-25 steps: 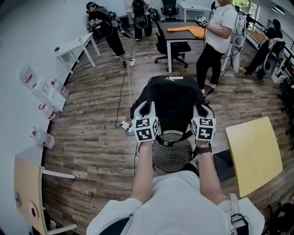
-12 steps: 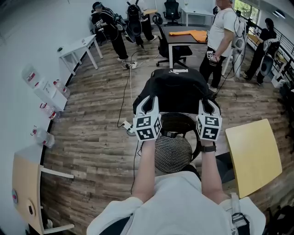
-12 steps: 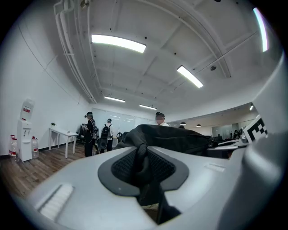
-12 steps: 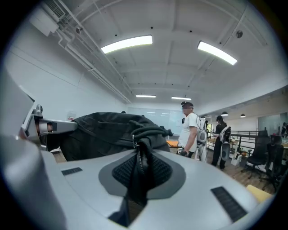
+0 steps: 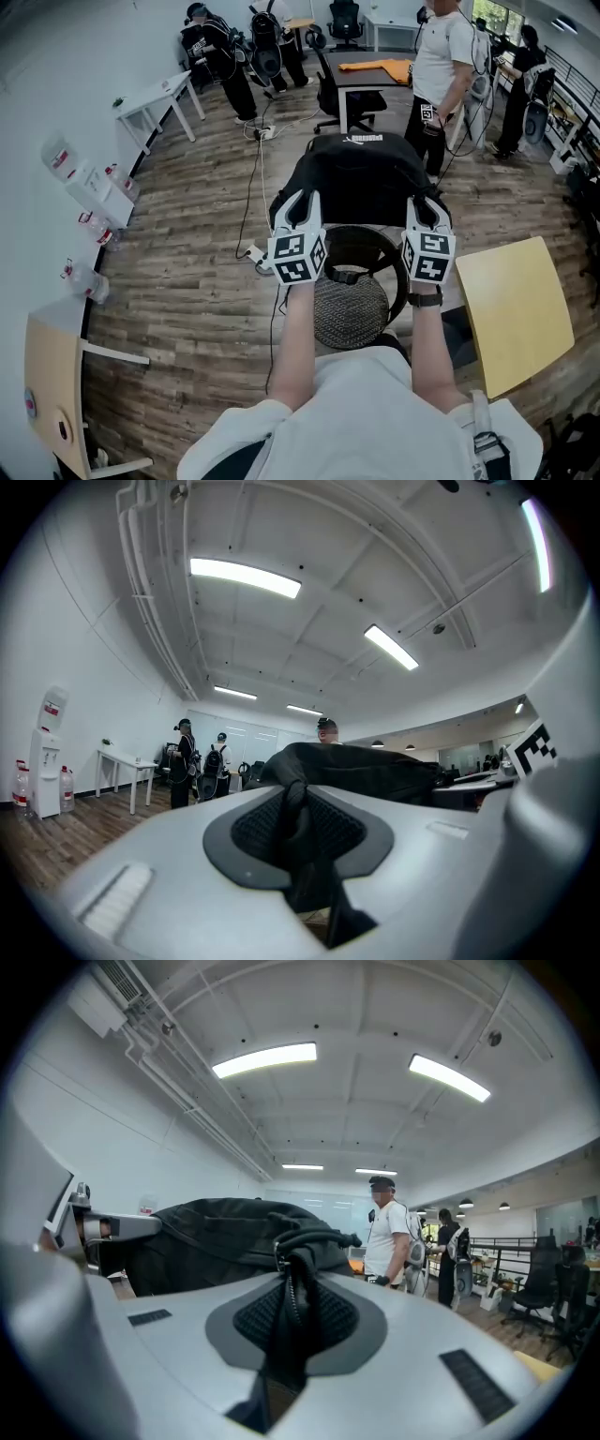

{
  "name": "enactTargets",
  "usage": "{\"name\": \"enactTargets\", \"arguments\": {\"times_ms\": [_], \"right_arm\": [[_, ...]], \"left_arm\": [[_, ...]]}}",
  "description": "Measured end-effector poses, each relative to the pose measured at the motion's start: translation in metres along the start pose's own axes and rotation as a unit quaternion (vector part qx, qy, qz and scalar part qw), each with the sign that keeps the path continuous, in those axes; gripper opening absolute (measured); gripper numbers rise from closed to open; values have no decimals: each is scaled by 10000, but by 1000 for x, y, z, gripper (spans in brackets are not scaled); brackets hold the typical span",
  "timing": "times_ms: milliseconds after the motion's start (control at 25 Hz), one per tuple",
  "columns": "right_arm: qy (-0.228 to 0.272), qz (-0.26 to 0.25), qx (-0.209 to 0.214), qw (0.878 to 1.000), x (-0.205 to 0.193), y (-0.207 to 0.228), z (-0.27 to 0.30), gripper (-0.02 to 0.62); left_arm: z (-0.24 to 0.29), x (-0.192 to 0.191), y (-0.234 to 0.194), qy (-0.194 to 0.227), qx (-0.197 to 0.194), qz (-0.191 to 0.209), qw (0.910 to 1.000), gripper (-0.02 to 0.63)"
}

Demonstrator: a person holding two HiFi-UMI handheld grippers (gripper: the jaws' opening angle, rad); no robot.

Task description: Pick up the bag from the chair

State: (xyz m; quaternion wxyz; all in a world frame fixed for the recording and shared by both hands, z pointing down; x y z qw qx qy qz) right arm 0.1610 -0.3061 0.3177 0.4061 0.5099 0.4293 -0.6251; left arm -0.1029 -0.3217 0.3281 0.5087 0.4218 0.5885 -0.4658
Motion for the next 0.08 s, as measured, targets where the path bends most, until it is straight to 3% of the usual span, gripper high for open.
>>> {"name": "enactTargets", "arguments": {"times_ms": [80], "right_arm": [[33, -20, 0, 10000, 2, 1, -1, 44]], "left_arm": [[0, 1, 1, 31, 5, 3, 10000, 72]]}}
Point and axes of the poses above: the fingertips, and each gripper's own axes: z forward along the fingers, y to its right, x out of its top, the point moved 8 cm from there along -z, backward along the fingers, and after that the axes turned 7 degrees about x, right-handed, at the moved point
